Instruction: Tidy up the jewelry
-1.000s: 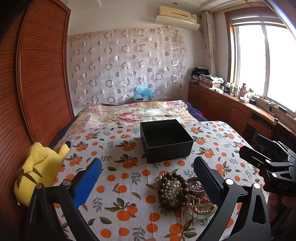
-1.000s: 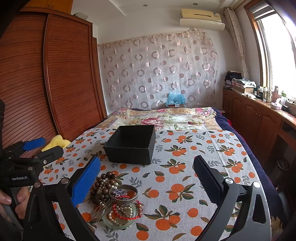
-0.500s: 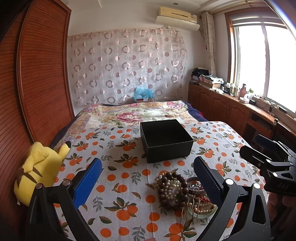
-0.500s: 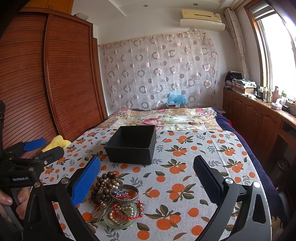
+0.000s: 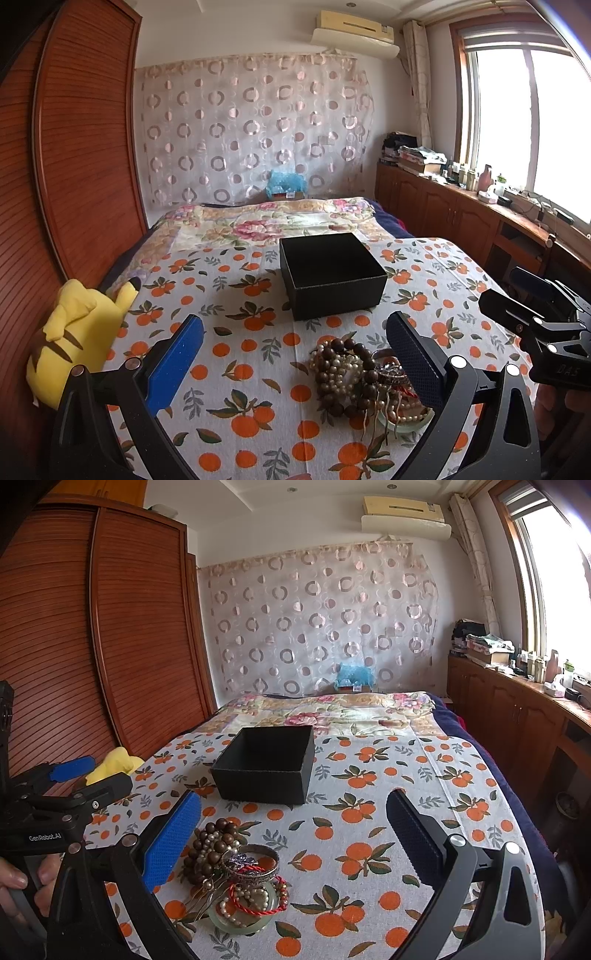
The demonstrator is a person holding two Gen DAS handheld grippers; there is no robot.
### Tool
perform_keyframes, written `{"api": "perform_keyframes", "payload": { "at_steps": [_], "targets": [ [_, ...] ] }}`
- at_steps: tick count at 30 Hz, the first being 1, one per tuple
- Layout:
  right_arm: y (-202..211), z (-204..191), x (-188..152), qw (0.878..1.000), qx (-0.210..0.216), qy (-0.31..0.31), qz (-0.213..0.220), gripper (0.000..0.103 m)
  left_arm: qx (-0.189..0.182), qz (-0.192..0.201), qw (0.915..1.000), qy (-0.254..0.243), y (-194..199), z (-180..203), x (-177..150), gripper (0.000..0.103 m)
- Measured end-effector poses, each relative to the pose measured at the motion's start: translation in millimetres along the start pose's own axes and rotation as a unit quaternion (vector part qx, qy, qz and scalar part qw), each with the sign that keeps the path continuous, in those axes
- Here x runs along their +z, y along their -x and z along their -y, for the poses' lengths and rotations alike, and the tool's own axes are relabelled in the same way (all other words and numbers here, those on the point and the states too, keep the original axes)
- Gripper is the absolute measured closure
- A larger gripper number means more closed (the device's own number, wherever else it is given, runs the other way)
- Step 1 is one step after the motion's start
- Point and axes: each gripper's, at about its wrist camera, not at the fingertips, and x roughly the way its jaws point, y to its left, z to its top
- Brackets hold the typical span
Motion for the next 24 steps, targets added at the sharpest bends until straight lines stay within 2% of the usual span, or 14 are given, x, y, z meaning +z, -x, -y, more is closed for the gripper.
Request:
{"api": "perform_keyframes", "payload": {
  "at_steps": [24],
  "targets": [
    [-0.3,-0.9,0.4,1.0,0.001,-0.001,0.0,0.003,-0.001,0.0,1.0,0.0,-0.3,0.7,-0.7,0.007]
  ]
}}
